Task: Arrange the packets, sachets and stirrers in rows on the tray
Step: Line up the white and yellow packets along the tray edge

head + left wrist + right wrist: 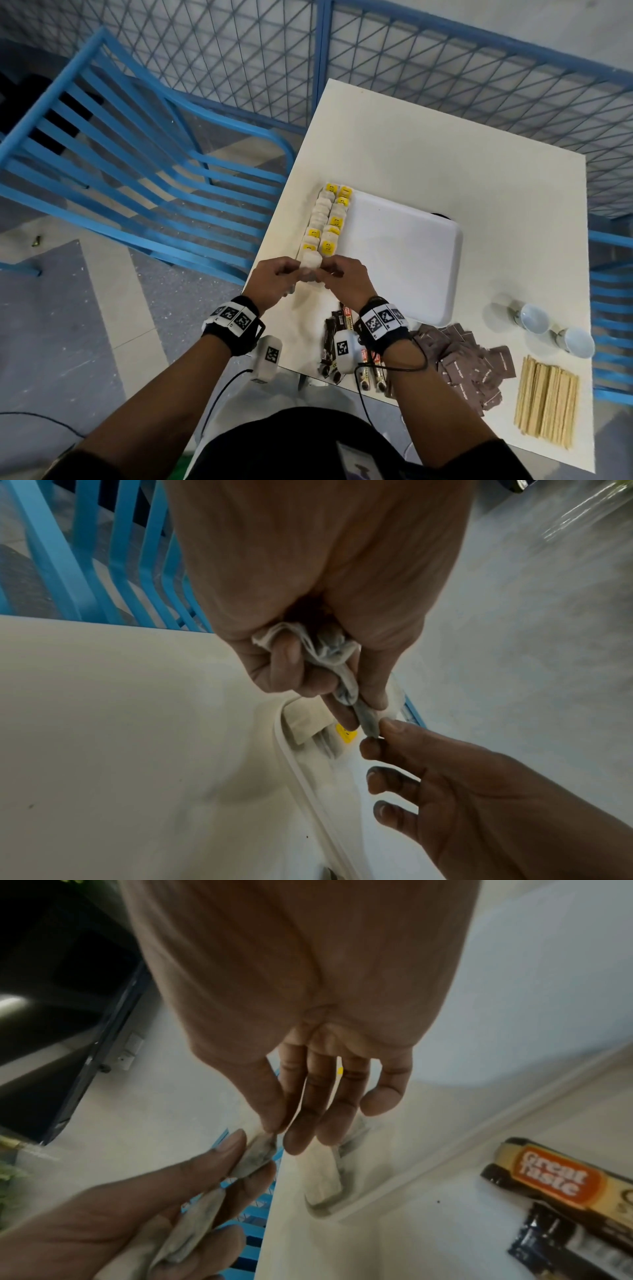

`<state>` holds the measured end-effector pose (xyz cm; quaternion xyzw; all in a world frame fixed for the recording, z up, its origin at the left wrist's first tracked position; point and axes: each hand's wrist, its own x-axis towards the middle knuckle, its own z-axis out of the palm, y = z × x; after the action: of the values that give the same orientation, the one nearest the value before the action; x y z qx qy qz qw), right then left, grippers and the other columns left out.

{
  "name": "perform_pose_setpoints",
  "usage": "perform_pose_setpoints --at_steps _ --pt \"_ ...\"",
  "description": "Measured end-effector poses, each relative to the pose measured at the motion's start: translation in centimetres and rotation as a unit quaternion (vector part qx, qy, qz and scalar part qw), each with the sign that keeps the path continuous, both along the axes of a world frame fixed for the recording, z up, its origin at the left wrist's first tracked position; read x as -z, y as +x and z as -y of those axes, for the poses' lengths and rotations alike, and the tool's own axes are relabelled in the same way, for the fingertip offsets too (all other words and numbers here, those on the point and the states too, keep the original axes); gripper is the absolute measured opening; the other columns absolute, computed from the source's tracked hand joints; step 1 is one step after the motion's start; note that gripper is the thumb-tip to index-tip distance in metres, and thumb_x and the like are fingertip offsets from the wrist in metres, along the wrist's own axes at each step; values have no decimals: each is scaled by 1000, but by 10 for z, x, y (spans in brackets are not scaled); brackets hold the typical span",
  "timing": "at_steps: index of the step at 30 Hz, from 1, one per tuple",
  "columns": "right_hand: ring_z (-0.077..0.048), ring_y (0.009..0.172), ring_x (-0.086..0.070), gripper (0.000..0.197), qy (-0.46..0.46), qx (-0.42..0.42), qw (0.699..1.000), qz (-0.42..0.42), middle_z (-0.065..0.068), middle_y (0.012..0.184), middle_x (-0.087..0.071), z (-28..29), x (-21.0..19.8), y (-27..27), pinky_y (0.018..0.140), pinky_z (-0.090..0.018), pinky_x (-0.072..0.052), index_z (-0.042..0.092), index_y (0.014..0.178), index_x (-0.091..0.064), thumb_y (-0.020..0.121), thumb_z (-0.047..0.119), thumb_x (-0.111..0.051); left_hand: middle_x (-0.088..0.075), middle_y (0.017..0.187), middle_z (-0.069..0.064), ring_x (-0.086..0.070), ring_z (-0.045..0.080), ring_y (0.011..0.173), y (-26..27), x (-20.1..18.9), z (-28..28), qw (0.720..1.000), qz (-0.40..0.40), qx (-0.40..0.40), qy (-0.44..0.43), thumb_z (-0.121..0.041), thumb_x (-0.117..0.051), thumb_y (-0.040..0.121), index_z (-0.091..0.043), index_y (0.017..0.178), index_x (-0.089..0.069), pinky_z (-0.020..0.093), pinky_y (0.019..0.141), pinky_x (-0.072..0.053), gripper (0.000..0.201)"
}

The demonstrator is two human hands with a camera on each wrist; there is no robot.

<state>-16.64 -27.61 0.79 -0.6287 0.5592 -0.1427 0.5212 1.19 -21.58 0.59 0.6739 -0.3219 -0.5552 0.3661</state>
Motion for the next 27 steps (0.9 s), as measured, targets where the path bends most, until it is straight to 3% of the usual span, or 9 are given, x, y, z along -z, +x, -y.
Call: perform_pose_setpoints --at_steps 4,6,9,13,15,18,21,23,27 --pt "3 56 -62 6 17 44 999 21 0 77 -74 7 3 -5 59 -11 -46 10 90 -73 87 15 -73 -71 68 -4 -49 9 51 2 3 5 1000 4 6 29 -28 -72 94 -10 97 -75 19 46 -38 19" --pt "3 56 -62 4 16 71 997 -4 1 74 -74 12 9 -8 63 -14 -48 12 89 -73 86 15 -74 -73 78 3 -48 13 52 5 6 6 998 -9 -6 55 -31 -71 94 -7 93 -74 21 44 -33 25" --pt "-10 68 -65 3 18 79 995 -56 2 72 -73 18 22 -8 76 -25 -52 15 86 -73 85 16 -74 -68 74 9 -45 16 53 11 11 9 994 -53 -38 89 -33 -74 92 -4 91 -72 20 44 -29 29" --pt "-19 88 -63 8 1 58 990 -127 -3 90 -74 20 31 -3 76 -20 -39 13 90 -75 86 19 -72 -56 57 7 -35 17 48 18 11 15 988 -91 -59 106 -20 -73 93 0 87 -67 19 42 -21 22" --pt "-20 95 -64 9 4 71 988 -139 -3 97 -75 20 32 0 77 -17 -36 13 91 -76 86 19 -72 -52 62 15 -32 16 41 23 11 17 986 -113 -52 107 -14 -70 93 6 92 -67 19 42 -20 21" --pt "-18 91 -66 6 11 103 984 -144 -1 89 -75 20 34 3 75 -15 -36 17 87 -75 83 20 -74 -53 79 22 -37 16 37 28 13 23 982 -136 -57 117 -4 -63 93 8 102 -68 19 41 -22 16" --pt "-15 87 -68 6 22 122 983 -133 1 83 -74 21 34 4 74 -13 -38 17 86 -76 80 18 -75 -58 71 18 -39 19 45 27 12 28 981 -134 -53 129 9 -55 88 4 106 -70 20 42 -24 24" --pt "-14 87 -68 6 25 129 983 -129 3 81 -73 22 34 4 80 -16 -44 18 85 -76 79 17 -76 -57 65 15 -35 18 48 27 12 27 982 -128 -43 131 13 -53 85 4 108 -70 22 44 -24 30" --pt "-14 88 -67 9 24 149 981 -117 6 79 -71 21 34 4 90 -25 -49 19 86 -74 78 21 -77 -54 82 23 -32 18 53 31 18 25 984 -119 -33 125 11 -57 84 -2 106 -72 23 44 -24 29"
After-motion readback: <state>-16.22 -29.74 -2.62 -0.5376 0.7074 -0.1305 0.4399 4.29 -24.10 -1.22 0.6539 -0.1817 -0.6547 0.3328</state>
